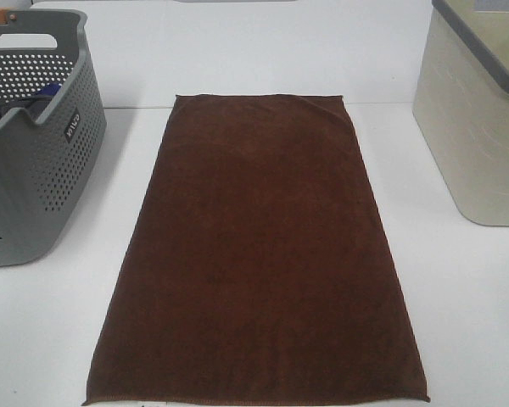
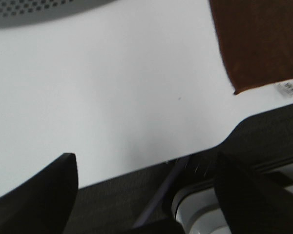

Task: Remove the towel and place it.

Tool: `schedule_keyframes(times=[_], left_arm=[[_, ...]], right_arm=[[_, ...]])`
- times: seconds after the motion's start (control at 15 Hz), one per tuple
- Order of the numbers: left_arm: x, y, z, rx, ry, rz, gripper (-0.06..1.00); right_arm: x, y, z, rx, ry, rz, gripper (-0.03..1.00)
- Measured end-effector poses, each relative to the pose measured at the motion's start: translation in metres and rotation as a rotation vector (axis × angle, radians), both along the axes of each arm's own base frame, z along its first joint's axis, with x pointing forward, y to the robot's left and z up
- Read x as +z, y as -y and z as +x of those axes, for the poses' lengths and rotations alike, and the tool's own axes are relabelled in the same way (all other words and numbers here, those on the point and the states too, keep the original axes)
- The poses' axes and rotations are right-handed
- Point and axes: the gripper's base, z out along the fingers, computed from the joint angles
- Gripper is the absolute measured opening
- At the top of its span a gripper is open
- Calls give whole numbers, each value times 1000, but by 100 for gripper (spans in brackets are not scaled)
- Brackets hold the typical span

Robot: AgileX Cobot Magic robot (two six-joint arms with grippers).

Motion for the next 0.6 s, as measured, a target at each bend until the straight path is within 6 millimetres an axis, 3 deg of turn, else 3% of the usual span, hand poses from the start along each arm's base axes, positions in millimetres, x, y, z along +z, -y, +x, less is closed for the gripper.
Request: schedule_keyframes(times=[0.2,0.6], left_arm=[[1,0,-12,-96,157,-39,74],[0,5,-15,-191,176,-57,74]], right_arm=[[19,7,-29,43,255,42,43],[38,15,-80,99,593,127,43]])
